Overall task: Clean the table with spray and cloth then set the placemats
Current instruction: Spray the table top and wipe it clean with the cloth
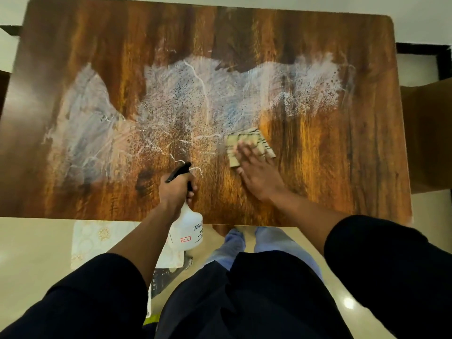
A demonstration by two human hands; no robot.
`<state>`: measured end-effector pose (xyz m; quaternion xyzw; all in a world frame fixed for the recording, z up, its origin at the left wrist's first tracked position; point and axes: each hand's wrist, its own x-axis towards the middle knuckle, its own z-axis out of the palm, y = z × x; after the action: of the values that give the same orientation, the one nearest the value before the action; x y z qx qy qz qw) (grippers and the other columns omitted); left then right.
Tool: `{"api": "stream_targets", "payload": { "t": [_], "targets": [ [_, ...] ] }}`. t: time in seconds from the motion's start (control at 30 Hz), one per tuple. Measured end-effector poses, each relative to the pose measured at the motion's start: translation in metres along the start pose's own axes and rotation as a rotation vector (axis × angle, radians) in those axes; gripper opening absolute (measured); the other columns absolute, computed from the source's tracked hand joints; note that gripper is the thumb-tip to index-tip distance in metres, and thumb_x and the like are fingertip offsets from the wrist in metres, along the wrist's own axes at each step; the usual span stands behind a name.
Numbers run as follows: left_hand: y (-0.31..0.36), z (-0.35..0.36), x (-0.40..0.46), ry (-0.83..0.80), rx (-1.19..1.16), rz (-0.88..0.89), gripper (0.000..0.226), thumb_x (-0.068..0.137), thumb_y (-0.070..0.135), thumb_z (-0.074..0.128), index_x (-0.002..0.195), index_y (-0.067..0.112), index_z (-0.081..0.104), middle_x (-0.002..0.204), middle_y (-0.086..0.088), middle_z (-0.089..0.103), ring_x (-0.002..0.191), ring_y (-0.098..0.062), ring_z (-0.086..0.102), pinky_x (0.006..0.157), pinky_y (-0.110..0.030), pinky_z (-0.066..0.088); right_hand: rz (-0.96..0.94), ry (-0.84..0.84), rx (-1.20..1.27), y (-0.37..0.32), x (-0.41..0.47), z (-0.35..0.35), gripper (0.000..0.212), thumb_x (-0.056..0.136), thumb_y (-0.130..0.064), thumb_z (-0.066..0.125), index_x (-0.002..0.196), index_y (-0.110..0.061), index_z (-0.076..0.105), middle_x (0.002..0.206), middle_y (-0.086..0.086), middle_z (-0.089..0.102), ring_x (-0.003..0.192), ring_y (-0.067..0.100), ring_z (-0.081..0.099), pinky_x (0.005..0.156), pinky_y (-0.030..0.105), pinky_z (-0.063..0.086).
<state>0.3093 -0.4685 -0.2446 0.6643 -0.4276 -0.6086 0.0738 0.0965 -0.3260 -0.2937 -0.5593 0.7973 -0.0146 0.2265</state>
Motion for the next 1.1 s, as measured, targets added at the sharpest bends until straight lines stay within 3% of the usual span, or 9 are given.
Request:
{"api": "stream_targets", "payload": {
  "t": [0.1,0.23,0.3,0.4,0.5,0.57,0.73,0.97,1.1],
  "targets": [
    [0.003,0.009,-0.002,-0.028,0.012,0.021,0.023,0.087,0.006,0.066,0.103,-0.009,0.073,0.071,-0.016,0.068,0.043,-0.015,0.050,0.041,-0.025,0.042,0.235,0.055,0.077,0.031,0.012,-0.018,0.064,0.112,-0.042,0.022,0.164,-0.031,-0.015,0.172,-0.005,-0.022,0.157,0.018,-0.023,0.129,0.054,0.000],
    [0.011,0.026,-0.001,-0.054,0.009,0.055,0.036,0.085,0.010,0.068,0.118,-0.005,0.068,0.069,-0.016,0.069,0.043,-0.016,0.050,0.040,-0.027,0.041,0.341,0.072,0.128,0.007,0.022,-0.015,0.065,0.112,-0.035,0.030,0.166,-0.027,-0.006,0.173,-0.001,-0.015,0.158,0.022,-0.020,0.129,0.055,-0.002],
    [0.016,0.036,-0.003,-0.057,-0.002,0.074,0.034,0.086,0.010,0.068,0.119,0.000,0.066,0.069,-0.017,0.068,0.042,-0.016,0.049,0.039,-0.027,0.040,0.235,0.046,0.112,-0.017,0.017,-0.007,0.062,0.112,-0.037,0.028,0.166,-0.026,-0.001,0.173,0.000,-0.010,0.159,0.023,-0.018,0.129,0.055,-0.002],
    [0.027,0.056,-0.008,-0.067,0.020,0.108,0.011,0.090,0.007,0.067,0.095,0.000,0.074,0.066,-0.017,0.066,0.041,-0.018,0.048,0.042,-0.028,0.040,-0.078,0.005,0.051,-0.031,-0.002,0.007,0.060,0.112,-0.044,0.024,0.167,-0.027,0.007,0.175,-0.001,-0.003,0.161,0.022,-0.011,0.129,0.053,-0.002],
    [0.037,0.078,-0.012,-0.073,0.043,0.102,0.012,0.091,0.007,0.066,0.082,0.014,0.071,0.066,-0.018,0.064,0.042,-0.021,0.048,0.044,-0.029,0.040,-0.292,0.000,-0.059,-0.009,-0.011,0.016,0.060,0.112,-0.044,0.024,0.167,-0.023,0.011,0.175,0.000,0.000,0.161,0.021,-0.005,0.129,0.049,0.001],
    [0.043,0.094,-0.013,-0.087,0.064,0.082,0.011,0.093,0.007,0.065,0.085,0.012,0.071,0.067,-0.017,0.064,0.042,-0.020,0.048,0.043,-0.028,0.040,-0.321,-0.027,-0.072,0.017,-0.006,0.009,0.060,0.112,-0.045,0.021,0.166,-0.026,0.004,0.174,-0.002,-0.005,0.161,0.019,-0.008,0.129,0.048,0.000],
    [0.053,0.133,-0.011,-0.137,0.082,0.037,0.013,0.093,0.008,0.064,0.096,-0.001,0.073,0.070,-0.016,0.068,0.043,-0.015,0.050,0.042,-0.026,0.040,0.055,0.033,0.061,0.107,0.004,-0.030,0.062,0.111,-0.048,0.016,0.165,-0.032,-0.011,0.172,-0.005,-0.019,0.159,0.020,-0.019,0.129,0.056,0.005],
    [0.070,0.184,-0.022,-0.182,0.097,0.082,0.010,0.091,0.006,0.066,0.084,0.001,0.071,0.067,-0.014,0.068,0.042,-0.015,0.049,0.040,-0.025,0.040,0.671,0.179,0.272,0.202,0.015,-0.067,0.070,0.110,-0.030,0.033,0.166,-0.024,-0.008,0.174,0.000,-0.016,0.160,0.022,-0.016,0.129,0.055,0.004],
    [0.077,0.209,-0.020,-0.192,0.111,0.089,0.008,0.094,0.009,0.068,0.092,0.003,0.073,0.069,-0.012,0.070,0.044,-0.014,0.052,0.041,-0.026,0.044,0.640,0.216,0.247,0.172,0.021,-0.060,0.070,0.108,-0.028,0.038,0.167,-0.020,0.003,0.175,0.005,-0.001,0.161,0.028,-0.004,0.128,0.054,-0.005]
  ]
}}
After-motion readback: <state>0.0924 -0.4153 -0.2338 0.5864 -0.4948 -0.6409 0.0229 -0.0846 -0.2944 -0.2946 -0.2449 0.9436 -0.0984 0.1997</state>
